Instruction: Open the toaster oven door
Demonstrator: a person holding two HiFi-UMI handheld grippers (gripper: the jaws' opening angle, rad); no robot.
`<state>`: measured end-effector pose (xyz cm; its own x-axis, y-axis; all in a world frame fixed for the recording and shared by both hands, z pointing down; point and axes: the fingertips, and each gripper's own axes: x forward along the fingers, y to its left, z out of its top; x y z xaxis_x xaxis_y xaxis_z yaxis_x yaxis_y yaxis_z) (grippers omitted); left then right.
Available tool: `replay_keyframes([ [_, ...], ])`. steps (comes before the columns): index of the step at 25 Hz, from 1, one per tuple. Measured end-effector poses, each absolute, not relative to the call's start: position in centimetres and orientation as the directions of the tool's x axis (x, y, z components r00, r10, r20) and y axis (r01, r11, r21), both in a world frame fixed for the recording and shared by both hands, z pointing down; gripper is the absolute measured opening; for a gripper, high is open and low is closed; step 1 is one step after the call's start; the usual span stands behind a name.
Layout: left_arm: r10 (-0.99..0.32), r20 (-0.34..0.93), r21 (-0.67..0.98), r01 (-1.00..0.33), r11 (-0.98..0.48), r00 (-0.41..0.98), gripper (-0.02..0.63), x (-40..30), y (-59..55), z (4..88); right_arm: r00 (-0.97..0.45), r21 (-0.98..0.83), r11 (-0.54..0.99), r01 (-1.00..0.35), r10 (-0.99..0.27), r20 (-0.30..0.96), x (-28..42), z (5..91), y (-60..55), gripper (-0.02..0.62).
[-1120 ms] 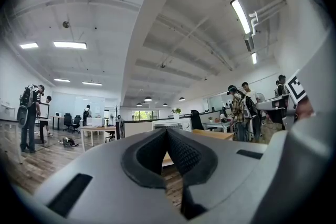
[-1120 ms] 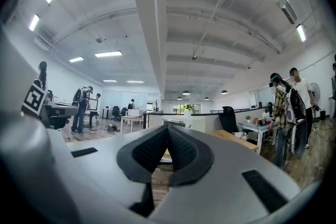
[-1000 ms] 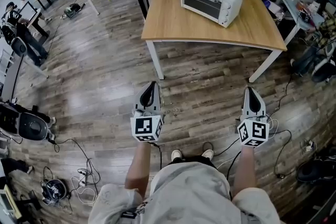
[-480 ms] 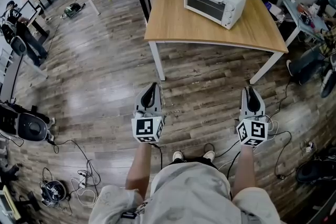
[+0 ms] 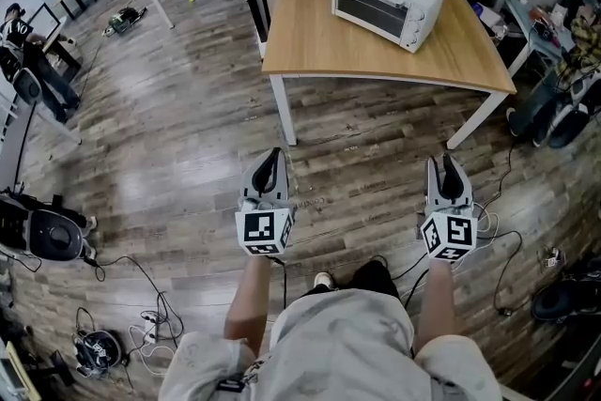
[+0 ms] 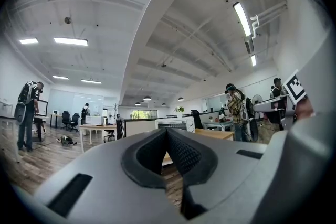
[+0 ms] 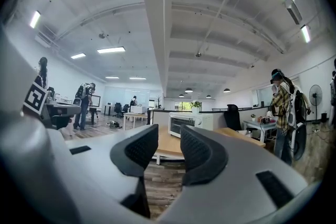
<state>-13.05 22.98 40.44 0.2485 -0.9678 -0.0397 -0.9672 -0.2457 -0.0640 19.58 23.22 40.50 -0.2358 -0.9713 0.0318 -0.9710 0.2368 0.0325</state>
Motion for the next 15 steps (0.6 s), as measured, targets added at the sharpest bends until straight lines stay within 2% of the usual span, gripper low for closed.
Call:
replay_keyframes([
  [15,-0.971,-0.003,-0.088,-0.967,-0.237,0.238,0.014,-13.3,16.0,42.5,-0.260,-0.001,0.261,-0.965,-0.964,0.053,18.6,43.4,15.2,0.127],
])
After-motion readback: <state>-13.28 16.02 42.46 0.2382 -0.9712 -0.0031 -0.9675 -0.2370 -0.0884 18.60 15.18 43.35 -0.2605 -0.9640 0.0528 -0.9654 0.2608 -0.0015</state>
